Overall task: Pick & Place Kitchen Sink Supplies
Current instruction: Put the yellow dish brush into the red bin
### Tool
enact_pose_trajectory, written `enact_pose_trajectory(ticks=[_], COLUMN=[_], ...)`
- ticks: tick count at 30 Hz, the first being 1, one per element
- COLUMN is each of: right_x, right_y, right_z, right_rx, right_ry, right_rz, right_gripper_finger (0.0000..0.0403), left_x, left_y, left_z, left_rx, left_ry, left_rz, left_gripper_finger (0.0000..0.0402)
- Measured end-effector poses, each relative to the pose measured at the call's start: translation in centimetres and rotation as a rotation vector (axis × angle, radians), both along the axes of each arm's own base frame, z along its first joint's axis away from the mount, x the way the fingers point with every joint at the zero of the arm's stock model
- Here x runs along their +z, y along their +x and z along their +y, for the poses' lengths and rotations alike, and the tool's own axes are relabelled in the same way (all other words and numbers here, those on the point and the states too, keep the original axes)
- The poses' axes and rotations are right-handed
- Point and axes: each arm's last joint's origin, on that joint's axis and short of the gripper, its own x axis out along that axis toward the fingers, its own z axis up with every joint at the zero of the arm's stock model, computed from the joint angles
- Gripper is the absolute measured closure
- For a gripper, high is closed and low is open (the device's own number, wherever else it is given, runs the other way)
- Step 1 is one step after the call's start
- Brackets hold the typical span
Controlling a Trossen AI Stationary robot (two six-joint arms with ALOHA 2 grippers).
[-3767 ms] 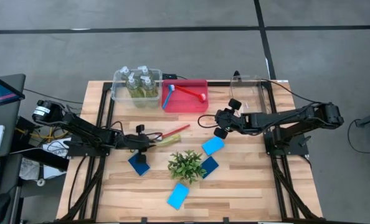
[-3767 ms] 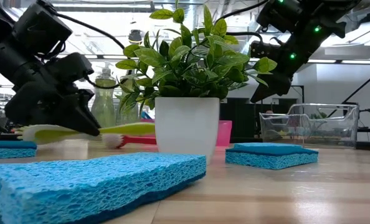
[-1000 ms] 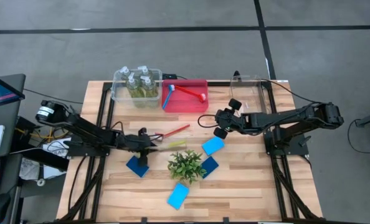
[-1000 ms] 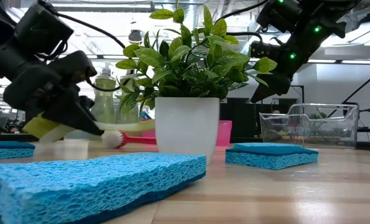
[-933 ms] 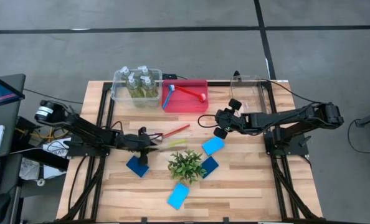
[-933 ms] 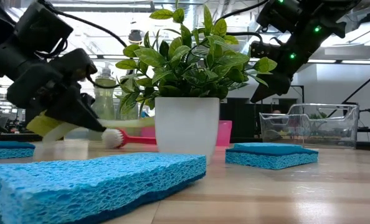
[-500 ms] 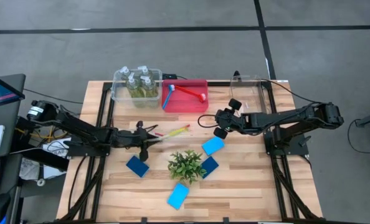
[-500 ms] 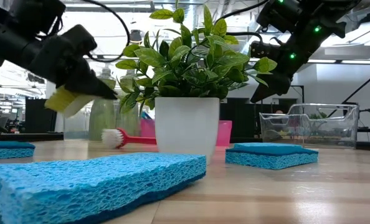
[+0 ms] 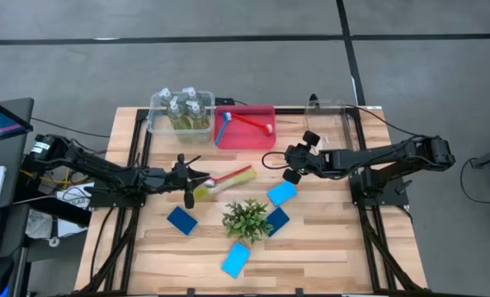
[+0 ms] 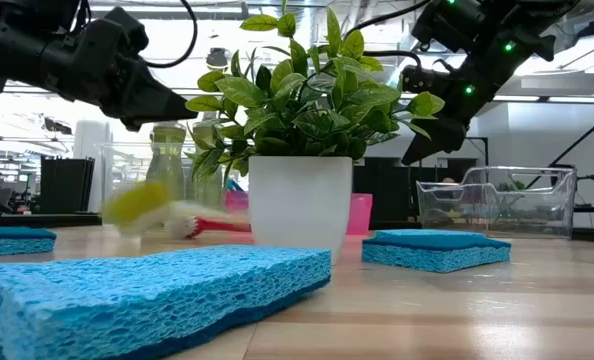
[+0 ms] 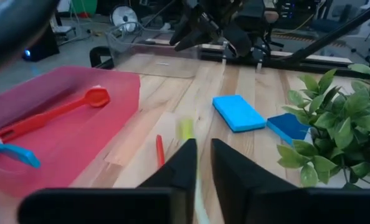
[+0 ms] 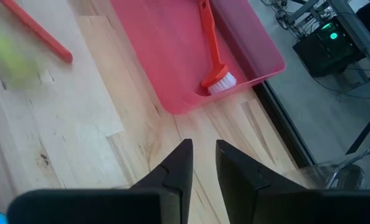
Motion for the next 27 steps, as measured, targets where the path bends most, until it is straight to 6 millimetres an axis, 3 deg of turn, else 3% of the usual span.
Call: enact_pose_trajectory(ticks=[5, 17, 27], right_x=[0.0, 0.1, 1.7], right_y=[0.0, 0.1, 1.3], right_z=[0.0, -0.1, -0.4], right_rx=[0.000, 0.024, 0.100], right_ry=[0.000, -0.028, -0.155], right_rz=[0.000, 0.012, -0.089], right_gripper_finger=[0.0339, 0.0339, 0.0339], left_x=[0.0, -0.1, -2.9], left_y=[0.0, 0.1, 1.2], left_z=[0.0, 0.0, -0.4], left_rx=[-0.003, 0.002, 0.006], left_ry=[0.013, -0.049, -0.120], left_rz=[-0.002, -0.008, 0.116], left_gripper_finger=[0.0395, 0.0390, 0.0353])
